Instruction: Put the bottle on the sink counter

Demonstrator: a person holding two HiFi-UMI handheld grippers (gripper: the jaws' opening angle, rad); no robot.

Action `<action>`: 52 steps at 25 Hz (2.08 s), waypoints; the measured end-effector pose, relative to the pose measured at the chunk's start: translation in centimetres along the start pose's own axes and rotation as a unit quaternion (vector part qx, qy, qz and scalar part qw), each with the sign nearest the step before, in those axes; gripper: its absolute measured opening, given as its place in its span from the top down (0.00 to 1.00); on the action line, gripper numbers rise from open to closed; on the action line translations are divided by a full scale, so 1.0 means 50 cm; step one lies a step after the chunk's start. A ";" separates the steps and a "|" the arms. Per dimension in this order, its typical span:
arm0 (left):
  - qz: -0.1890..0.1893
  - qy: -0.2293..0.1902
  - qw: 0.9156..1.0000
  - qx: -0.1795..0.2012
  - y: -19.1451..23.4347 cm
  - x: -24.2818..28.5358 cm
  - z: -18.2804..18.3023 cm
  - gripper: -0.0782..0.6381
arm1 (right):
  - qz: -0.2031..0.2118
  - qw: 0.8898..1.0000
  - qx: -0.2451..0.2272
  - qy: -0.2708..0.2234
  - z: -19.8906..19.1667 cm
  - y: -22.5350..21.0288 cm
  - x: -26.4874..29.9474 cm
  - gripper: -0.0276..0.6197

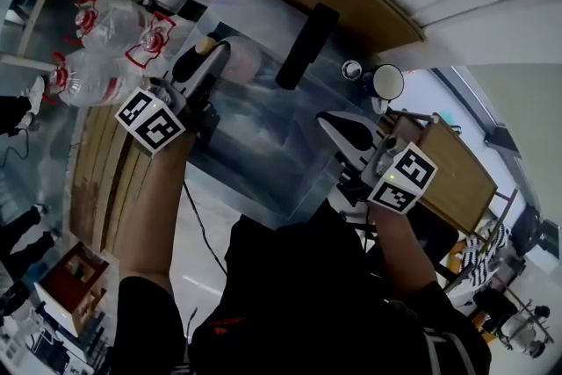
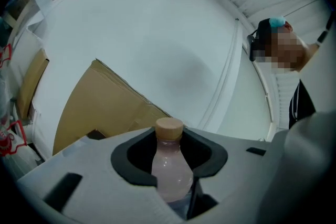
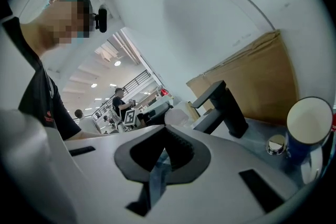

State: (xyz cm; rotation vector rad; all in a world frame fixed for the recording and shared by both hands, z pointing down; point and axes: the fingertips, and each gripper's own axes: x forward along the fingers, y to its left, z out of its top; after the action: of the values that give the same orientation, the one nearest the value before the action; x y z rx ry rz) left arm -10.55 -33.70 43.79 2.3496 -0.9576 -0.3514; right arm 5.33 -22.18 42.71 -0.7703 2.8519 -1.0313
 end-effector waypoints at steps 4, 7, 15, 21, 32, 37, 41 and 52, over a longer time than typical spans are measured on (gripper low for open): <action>0.001 0.021 1.000 0.018 0.040 0.049 -0.012 0.69 | -0.005 1.000 0.007 0.004 -0.008 -0.027 -0.002 0.95; 0.006 0.035 0.999 0.027 0.071 0.081 -0.027 0.69 | -0.010 1.000 0.013 0.009 -0.017 -0.046 -0.005 0.95; 0.009 0.076 0.993 0.086 0.123 0.159 -0.053 0.69 | -0.019 0.999 0.032 0.017 -0.044 -0.079 -0.012 0.95; 0.015 0.106 0.987 0.122 0.151 0.197 -0.073 0.69 | -0.025 0.999 0.042 0.017 -0.058 -0.098 -0.014 0.95; 0.012 0.142 0.976 0.166 0.172 0.240 -0.108 0.69 | -0.024 0.998 0.057 0.023 -0.082 -0.113 -0.007 0.95; 0.012 0.150 0.972 0.183 0.171 0.255 -0.120 0.69 | -0.030 0.998 0.058 0.026 -0.085 -0.121 -0.017 0.95; 0.011 0.161 0.965 0.205 0.170 0.264 -0.130 0.69 | -0.032 0.997 0.059 0.027 -0.089 -0.126 -0.019 0.95; 0.005 0.179 0.953 0.246 0.162 0.273 -0.143 0.69 | -0.032 0.997 0.061 0.028 -0.091 -0.128 -0.022 0.95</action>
State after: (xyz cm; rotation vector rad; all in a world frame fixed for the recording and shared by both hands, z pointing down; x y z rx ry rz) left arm -2.22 -45.10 53.99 2.7136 -0.9533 0.3555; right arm 8.35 -23.21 49.99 -0.8411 2.7939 -1.2403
